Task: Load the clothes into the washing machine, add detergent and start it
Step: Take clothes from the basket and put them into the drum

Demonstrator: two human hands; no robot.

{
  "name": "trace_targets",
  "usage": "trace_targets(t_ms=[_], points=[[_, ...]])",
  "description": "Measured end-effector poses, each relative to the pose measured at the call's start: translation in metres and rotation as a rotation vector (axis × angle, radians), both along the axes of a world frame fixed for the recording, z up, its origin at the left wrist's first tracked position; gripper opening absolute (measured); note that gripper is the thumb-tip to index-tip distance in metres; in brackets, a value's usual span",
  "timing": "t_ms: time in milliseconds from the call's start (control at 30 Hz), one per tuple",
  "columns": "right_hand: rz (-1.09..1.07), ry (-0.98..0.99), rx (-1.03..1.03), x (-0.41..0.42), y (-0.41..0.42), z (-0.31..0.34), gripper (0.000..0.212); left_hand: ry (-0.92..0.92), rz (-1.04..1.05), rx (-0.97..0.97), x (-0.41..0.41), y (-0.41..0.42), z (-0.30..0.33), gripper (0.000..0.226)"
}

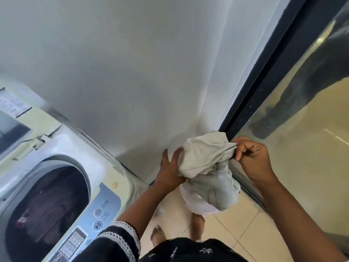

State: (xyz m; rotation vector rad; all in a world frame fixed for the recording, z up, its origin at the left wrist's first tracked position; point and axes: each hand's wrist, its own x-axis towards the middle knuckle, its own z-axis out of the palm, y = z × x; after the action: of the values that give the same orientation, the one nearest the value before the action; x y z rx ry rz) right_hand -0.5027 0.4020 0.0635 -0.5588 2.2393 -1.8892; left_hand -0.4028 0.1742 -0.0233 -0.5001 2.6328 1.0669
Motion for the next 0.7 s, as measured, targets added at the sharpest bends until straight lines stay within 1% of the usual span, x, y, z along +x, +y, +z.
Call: trace_targets(t_ms=[33,67,100,133,200,233,267,300,333,400,500,567,633,667,700], points=[[0.002,-0.002,0.0,-0.001,0.002,0.004,0.062,0.003,-0.003,0.0,-0.001,-0.002,0.001,0.075],[-0.002,-0.01,0.029,-0.001,0.004,0.007,0.062,0.059,0.035,0.013,0.0,-0.005,0.004,0.052],[-0.011,-0.02,0.086,-0.001,0.006,0.009,0.061,0.132,0.112,0.033,0.002,-0.008,0.009,0.036],[-0.021,-0.028,0.159,0.0,0.007,0.01,0.058,0.206,0.214,0.067,0.004,-0.012,0.016,0.029],[-0.036,-0.051,0.289,0.004,0.006,0.012,0.043,0.323,0.397,0.176,0.005,-0.019,0.036,0.025],[-0.026,-0.064,0.328,0.006,0.004,0.012,0.037,0.365,0.436,0.225,0.006,-0.02,0.045,0.029],[-0.002,-0.074,0.363,0.008,0.001,0.01,0.035,0.379,0.415,0.239,0.007,-0.02,0.052,0.036],[0.04,-0.078,0.398,0.009,-0.002,0.006,0.039,0.364,0.347,0.223,0.011,-0.017,0.053,0.041],[0.091,-0.086,0.436,0.009,-0.007,0.002,0.046,0.33,0.27,0.201,0.016,-0.012,0.051,0.042],[0.198,-0.115,0.486,0.013,-0.018,-0.007,0.064,0.293,0.188,0.223,0.028,0.0,0.044,0.04],[0.336,-0.18,0.578,0.02,-0.033,-0.023,0.092,0.332,0.112,0.211,0.027,0.008,0.053,0.04],[0.397,-0.199,0.581,0.024,-0.04,-0.035,0.109,0.352,0.162,0.353,0.024,0.009,0.065,0.035],[0.447,-0.206,0.496,0.027,-0.045,-0.041,0.121,0.385,0.278,0.574,0.023,0.011,0.077,0.03],[0.45,-0.21,0.447,0.027,-0.046,-0.043,0.122,0.4,0.35,0.694,0.024,0.01,0.081,0.027],[0.435,-0.203,0.395,0.028,-0.049,-0.043,0.117,0.407,0.419,0.824,0.026,0.008,0.084,0.024]])
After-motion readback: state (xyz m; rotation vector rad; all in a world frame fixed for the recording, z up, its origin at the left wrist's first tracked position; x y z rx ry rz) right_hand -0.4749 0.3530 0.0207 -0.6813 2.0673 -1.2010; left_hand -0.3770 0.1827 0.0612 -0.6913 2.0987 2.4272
